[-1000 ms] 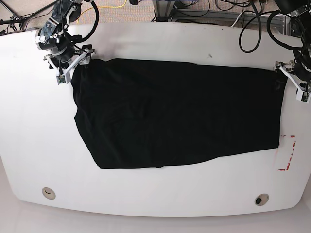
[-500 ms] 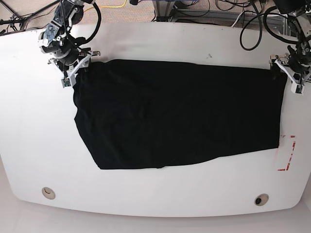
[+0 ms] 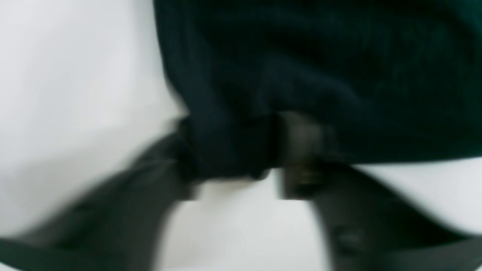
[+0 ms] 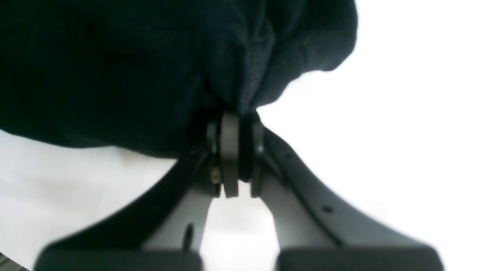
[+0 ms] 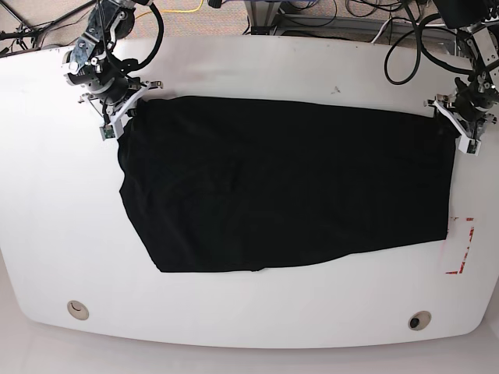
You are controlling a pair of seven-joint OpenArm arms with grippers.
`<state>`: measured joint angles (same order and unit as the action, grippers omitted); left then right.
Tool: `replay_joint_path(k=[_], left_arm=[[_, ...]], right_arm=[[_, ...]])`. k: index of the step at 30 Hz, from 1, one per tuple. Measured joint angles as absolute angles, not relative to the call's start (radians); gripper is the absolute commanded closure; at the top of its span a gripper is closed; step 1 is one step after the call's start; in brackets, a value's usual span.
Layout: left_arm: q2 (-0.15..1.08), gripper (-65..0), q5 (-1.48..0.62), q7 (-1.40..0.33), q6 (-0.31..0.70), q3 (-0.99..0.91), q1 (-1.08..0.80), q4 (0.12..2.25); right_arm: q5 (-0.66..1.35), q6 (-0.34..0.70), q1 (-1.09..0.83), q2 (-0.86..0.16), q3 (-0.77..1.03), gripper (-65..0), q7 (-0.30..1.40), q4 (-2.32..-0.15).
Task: Fold the T-shirt properly
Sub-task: 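Drag the shirt edge with both grippers toward the robot, flattening it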
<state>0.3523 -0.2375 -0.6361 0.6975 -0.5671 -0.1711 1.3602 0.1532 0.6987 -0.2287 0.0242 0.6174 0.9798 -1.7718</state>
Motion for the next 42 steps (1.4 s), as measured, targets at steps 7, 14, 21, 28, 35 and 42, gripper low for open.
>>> replay_joint_path(k=[7, 14, 21, 28, 35, 42], left_arm=[[0.362, -1.4, -0.245, -0.633, 0.699, -0.545, -0.192, 1.364], [0.375, -1.4, -0.236, -0.705, 0.698, -0.540, -0.231, 1.431], [0.374, -1.4, -0.236, -0.825, 0.705, -0.540, -0.319, 1.553], [0.371, -1.5, -0.238, -0.900, 0.704, -0.539, -0.410, 1.677], [0.360, -1.7, -0.235, -0.902, 0.704, -0.539, -0.485, 1.749], [0.360, -1.8, -0.233, -0.902, 0.704, -0.540, -0.516, 1.767]], right_arm=[[0.158, 0.699, -0.249, 0.021, 0.617, 0.0, 0.970, -1.776], [0.153, 0.699, -0.295, -0.003, 0.616, 0.0, 0.982, -1.812], [0.134, 0.700, -0.357, -0.002, 0.614, 0.0, 1.011, -1.876], [0.135, 0.699, -0.428, -0.004, 0.615, 0.0, 1.032, -1.914], [0.142, 0.699, -0.500, -0.023, 0.617, 0.0, 1.029, -1.938], [0.150, 0.699, -0.524, -0.028, 0.620, -0.5, 1.022, -1.943]])
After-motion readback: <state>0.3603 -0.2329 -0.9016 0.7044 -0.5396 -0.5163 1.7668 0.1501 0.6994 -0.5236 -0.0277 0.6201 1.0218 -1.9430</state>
